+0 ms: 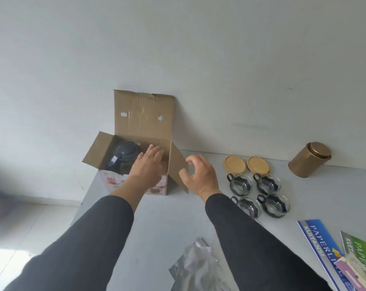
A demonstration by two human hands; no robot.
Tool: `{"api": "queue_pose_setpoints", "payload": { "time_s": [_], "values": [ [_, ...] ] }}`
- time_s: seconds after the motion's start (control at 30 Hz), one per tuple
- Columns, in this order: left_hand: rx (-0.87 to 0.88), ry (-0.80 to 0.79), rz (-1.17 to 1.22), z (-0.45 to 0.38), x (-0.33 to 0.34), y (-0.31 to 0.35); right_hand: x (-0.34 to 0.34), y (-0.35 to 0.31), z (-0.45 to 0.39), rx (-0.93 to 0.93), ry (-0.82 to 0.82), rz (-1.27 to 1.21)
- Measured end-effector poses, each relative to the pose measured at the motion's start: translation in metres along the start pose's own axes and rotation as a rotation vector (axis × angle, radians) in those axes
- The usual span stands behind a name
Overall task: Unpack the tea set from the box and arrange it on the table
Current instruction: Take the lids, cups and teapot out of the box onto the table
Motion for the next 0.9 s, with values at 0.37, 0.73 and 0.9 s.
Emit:
{"api": "queue_pose_setpoints", "payload": {
  "time_s": [0.37,0.73,0.9],
  "values": [
    [-0.15,-0.088,-0.028,-0.017,-0.014,-0.188,0.149,-0.129,-0.038,0.173,-0.286,-0.012],
    [-0.033,-0.187,0.169,-0.017,0.007,-0.21,0.201,-0.161,-0.053,0.739,0.05,-0.082],
    [-0.096,-0.156,0.479,-0.02,0.007,-0.207,0.208,-0.163,-0.052,0.838,-0.013,0.027]
  ]
}}
Point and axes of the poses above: each hand's wrist, its own z-axis away from the middle knuckle, its own x-axis out of the palm, y = z × x, the point moved 2 cm from there along -z, towards the middle knuckle, and after that the axes turned 4 degrees about -z, right-handed, at the moved point
